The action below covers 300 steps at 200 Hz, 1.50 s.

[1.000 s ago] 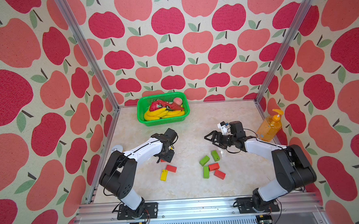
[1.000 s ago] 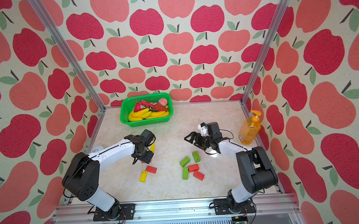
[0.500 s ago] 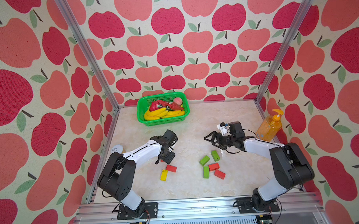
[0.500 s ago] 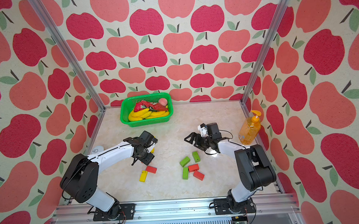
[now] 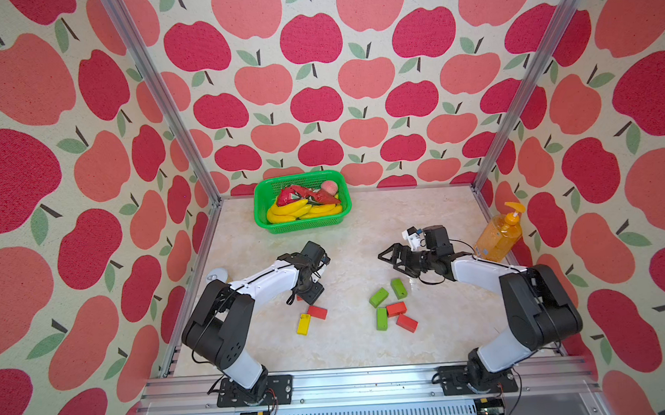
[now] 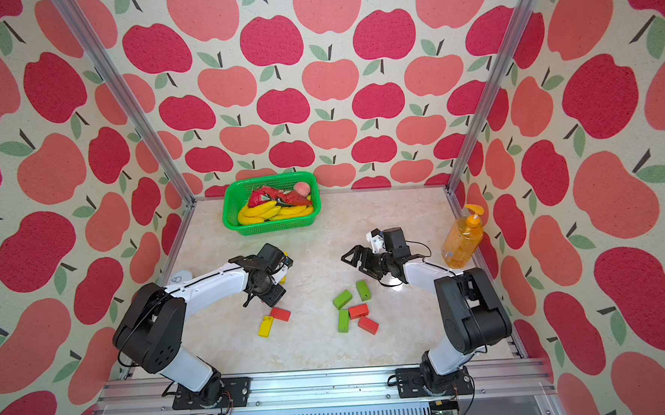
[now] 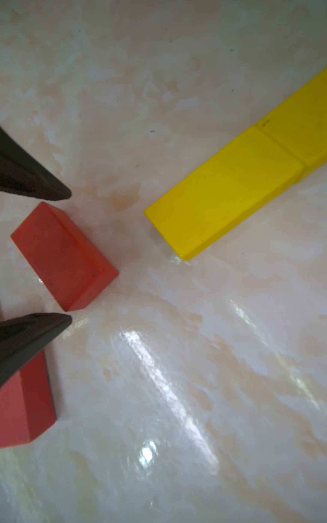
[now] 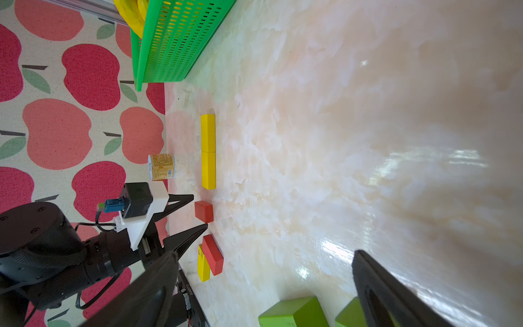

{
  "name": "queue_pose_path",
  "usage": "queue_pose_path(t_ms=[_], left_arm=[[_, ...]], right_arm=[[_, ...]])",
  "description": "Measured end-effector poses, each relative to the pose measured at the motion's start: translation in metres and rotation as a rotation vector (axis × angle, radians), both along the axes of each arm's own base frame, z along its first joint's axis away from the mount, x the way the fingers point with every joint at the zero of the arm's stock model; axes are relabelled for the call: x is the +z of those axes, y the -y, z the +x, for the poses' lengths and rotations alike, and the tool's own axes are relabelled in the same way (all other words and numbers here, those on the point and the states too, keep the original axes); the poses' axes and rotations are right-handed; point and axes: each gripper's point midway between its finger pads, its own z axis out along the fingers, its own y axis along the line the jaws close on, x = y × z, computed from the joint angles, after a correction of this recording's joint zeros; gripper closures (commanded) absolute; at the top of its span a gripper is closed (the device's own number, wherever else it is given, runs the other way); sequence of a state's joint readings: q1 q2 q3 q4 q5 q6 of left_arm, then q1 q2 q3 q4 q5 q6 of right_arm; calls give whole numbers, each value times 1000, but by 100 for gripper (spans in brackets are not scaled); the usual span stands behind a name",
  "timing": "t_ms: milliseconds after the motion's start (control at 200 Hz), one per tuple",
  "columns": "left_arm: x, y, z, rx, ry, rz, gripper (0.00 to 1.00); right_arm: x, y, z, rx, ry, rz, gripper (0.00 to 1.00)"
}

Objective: Assemble the letter k with building blocks
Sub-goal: Pick up the building block from the center of the board.

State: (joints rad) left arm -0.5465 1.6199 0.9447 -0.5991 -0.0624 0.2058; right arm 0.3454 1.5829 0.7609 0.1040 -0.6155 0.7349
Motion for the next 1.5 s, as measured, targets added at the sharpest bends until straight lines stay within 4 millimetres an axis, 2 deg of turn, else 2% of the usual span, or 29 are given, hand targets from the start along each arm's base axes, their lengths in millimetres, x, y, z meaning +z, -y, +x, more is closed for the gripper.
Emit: queue_pose_path(t_ms=[210, 450, 760, 1501], left_arm=[[-9, -3, -1, 4, -25, 16, 34], [-9, -4, -1, 17, -37, 30, 36], [-10, -11, -11, 57, -75, 75, 37], [-10, -15, -24, 94, -142, 70, 68]], right_arm=[[0, 0, 0, 0, 0, 0, 1], [0, 0, 0, 0, 0, 0, 1], [0, 0, 0, 0, 0, 0, 1], [0, 0, 0, 0, 0, 0, 1]])
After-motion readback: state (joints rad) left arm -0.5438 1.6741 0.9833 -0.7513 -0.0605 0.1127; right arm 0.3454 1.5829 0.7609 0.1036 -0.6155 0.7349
